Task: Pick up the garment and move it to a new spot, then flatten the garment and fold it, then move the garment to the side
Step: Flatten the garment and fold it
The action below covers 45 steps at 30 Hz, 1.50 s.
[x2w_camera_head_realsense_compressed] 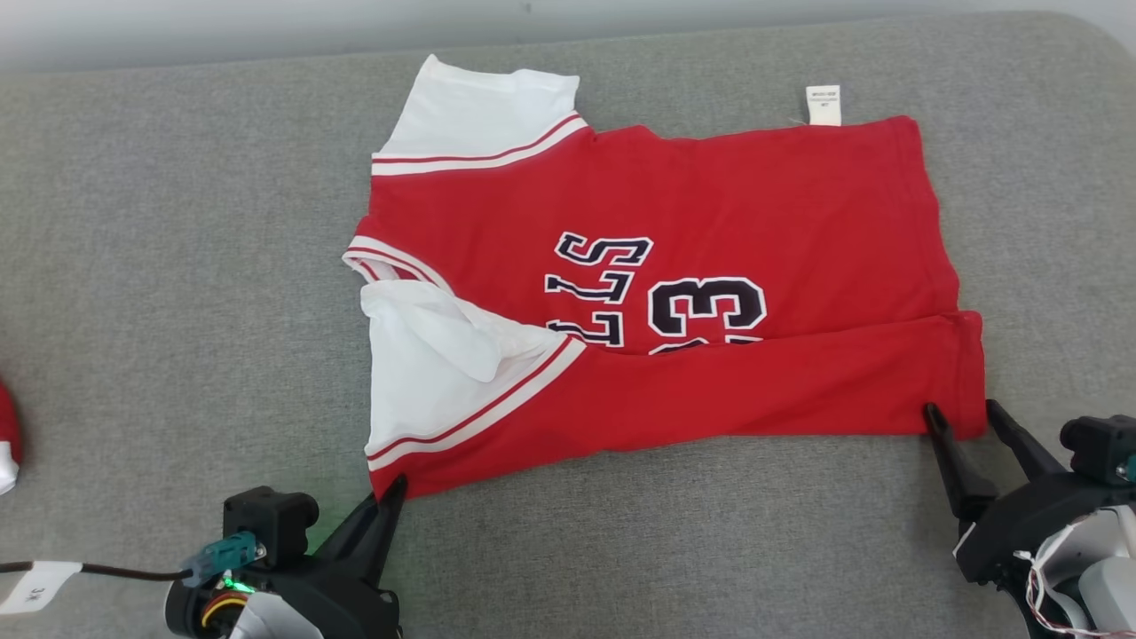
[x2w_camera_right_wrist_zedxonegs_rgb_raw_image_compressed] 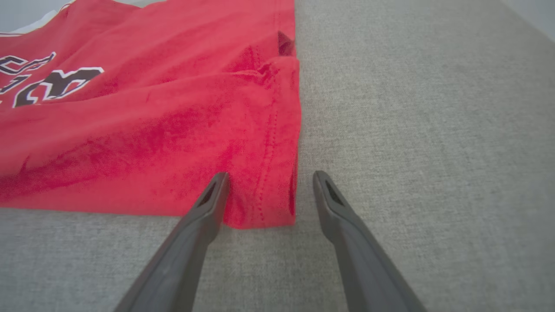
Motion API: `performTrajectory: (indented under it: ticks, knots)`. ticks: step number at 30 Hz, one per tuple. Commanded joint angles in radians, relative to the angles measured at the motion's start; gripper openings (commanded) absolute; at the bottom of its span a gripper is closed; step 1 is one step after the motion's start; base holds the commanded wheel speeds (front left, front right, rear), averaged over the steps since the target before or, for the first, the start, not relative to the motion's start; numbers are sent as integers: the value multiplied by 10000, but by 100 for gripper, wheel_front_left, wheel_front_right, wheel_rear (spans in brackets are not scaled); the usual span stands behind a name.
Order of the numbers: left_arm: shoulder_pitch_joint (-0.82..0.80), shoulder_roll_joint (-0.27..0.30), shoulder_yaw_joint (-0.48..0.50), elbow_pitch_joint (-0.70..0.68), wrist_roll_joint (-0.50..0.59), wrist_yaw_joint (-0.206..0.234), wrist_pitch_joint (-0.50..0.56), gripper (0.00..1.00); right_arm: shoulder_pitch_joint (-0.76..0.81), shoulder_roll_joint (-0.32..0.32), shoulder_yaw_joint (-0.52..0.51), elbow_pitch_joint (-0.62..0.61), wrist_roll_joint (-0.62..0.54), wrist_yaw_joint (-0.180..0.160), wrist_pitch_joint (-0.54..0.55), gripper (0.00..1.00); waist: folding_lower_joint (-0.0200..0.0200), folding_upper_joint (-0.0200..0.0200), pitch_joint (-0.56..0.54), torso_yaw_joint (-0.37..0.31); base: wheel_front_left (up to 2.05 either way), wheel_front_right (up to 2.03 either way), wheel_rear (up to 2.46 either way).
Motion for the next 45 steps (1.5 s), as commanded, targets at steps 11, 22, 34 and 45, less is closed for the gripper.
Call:
performTrajectory:
  ticks: [11, 22, 34, 45]
  knots:
    - [80, 228, 158, -589, -48, 0, -165, 0, -202, -578, 865, 801, 594, -27, 68, 0, 0, 0, -82, 254, 0, 0, 0]
    - [1428, 938, 183, -2625, -152, 542, 426, 0, 1302, -2223, 1037, -1128, 2270, -27, 421, 0, 0, 0, -530, 373, 0, 0, 0]
    - [3028, 1039, -194, -3567, -638, 1199, 1226, 0, 3622, -3361, 233, -2654, 3332, -27, 1111, 0, 0, 0, -741, 561, 0, 0, 0]
    - [2344, 463, -553, -2506, -806, 902, 1256, 100, 3308, -2388, -130, -2167, 2500, -28, 1384, 100, 0, 0, -834, 652, 0, 0, 0]
